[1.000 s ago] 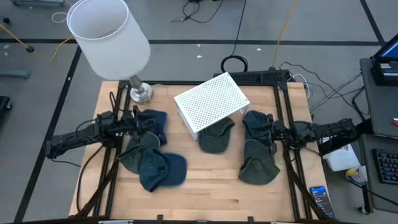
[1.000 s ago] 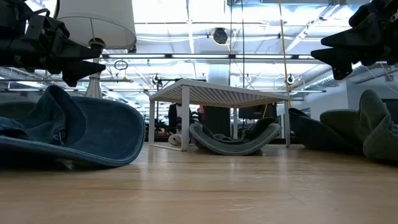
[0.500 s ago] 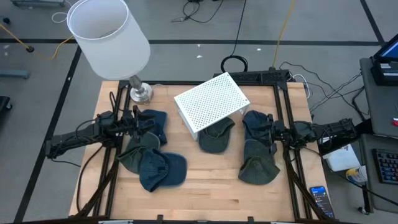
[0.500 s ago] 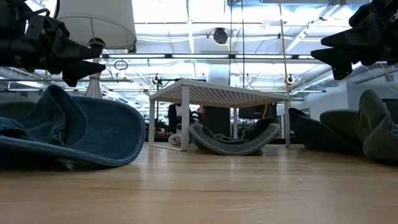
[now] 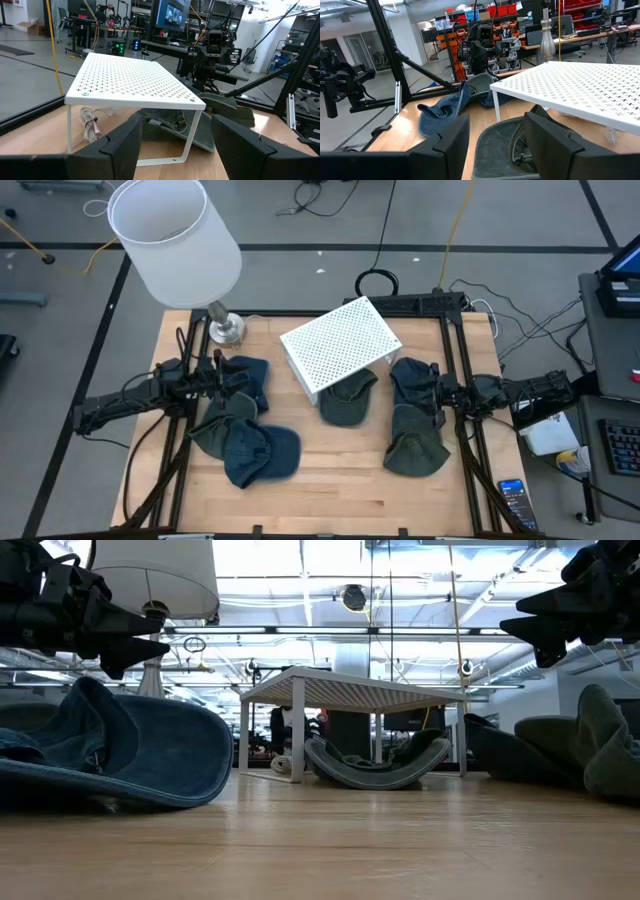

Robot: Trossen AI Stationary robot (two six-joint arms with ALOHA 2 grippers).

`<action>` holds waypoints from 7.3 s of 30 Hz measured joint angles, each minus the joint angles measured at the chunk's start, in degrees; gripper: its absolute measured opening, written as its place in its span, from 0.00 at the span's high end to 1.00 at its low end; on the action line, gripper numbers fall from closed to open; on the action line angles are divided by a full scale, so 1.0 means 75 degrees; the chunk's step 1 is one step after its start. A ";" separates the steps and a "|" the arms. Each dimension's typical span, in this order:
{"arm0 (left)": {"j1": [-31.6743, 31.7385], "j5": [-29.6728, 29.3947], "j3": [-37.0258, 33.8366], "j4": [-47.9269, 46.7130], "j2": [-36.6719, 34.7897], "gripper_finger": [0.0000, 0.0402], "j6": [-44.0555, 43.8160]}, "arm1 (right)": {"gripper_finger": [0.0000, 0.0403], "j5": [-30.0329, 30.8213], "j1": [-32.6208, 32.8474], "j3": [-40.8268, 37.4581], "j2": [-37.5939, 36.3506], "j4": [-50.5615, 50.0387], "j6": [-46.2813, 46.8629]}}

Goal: Pick & Place hat
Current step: Put the green cap on the shelf

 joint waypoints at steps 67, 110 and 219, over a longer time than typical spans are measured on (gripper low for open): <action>0.0000 0.0000 -0.0001 0.0000 -0.0003 0.40 0.0001 | 0.55 0.6241 0.0000 0.8867 0.7847 -0.2946 0.1215; 0.0000 0.0000 0.0000 0.0000 -0.0001 0.40 0.0000 | 0.55 -0.2829 0.0120 0.8760 0.9491 -0.8466 1.1993; 0.0000 0.0001 0.0001 0.0000 -0.0002 0.40 0.0001 | 0.99 0.0912 0.1798 0.8664 0.9161 -0.8478 0.6991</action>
